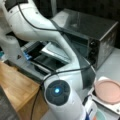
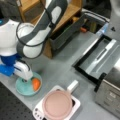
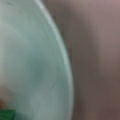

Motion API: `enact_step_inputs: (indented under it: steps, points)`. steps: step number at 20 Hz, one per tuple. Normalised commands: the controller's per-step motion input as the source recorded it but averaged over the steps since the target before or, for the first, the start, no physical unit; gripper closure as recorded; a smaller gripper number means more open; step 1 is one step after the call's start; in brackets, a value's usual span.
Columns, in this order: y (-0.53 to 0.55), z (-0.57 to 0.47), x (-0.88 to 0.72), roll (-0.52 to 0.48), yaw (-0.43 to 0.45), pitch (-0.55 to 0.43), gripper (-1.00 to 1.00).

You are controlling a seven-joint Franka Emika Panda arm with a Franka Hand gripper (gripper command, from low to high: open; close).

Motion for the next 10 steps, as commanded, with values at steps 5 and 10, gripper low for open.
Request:
enact_step_inputs:
  steps: [5,10]
  points:
    - [0.02,0.4,0.18,-0.213,0.036,0.283,-1.0]
    - [0.14,0.41,0.17,-0.226,0.004,0.292,-1.0]
